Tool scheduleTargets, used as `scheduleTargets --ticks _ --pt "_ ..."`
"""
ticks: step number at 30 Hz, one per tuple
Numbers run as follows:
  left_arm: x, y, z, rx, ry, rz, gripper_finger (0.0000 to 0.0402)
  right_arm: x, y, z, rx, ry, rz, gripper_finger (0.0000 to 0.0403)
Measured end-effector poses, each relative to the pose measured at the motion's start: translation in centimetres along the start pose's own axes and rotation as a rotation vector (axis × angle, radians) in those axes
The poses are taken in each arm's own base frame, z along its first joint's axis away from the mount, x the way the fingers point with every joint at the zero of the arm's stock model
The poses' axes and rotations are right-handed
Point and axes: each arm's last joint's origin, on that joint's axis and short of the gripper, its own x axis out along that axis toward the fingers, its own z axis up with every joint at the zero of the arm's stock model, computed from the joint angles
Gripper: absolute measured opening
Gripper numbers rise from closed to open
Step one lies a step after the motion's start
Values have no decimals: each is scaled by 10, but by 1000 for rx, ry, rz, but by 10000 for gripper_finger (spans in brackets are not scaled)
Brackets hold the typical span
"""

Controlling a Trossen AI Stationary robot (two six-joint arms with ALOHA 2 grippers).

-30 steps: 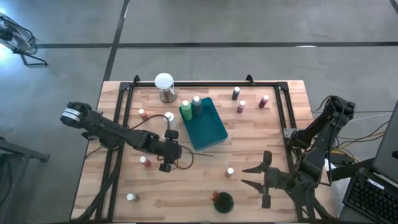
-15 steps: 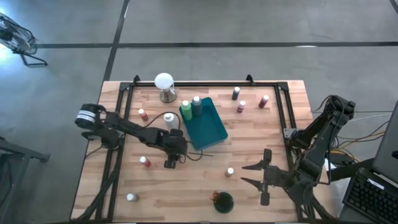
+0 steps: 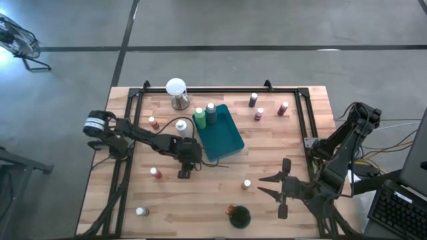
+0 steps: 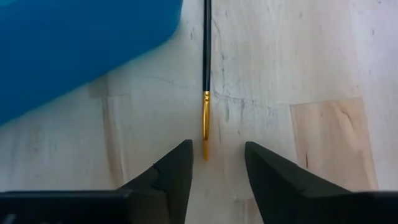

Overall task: Pick & Place Paint Supplies
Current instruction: Put the gold paint brush into the green cup

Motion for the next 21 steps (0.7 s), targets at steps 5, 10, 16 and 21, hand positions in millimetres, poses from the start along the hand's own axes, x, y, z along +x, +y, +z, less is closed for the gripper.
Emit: scheduleTargets --ticks 5,10,16,21 --pt "0 0 0 -8 1 10 120 0 0 0 -1 0 0 113" --pt "1 1 0 -29 0 17 90 0 0 0 -4 0 0 104" --pt "1 0 0 -35 0 21 54 0 0 0 -20 0 0 93" --pt "1 -4 -1 -19 12 17 8 0 0 0 -22 1 1 86"
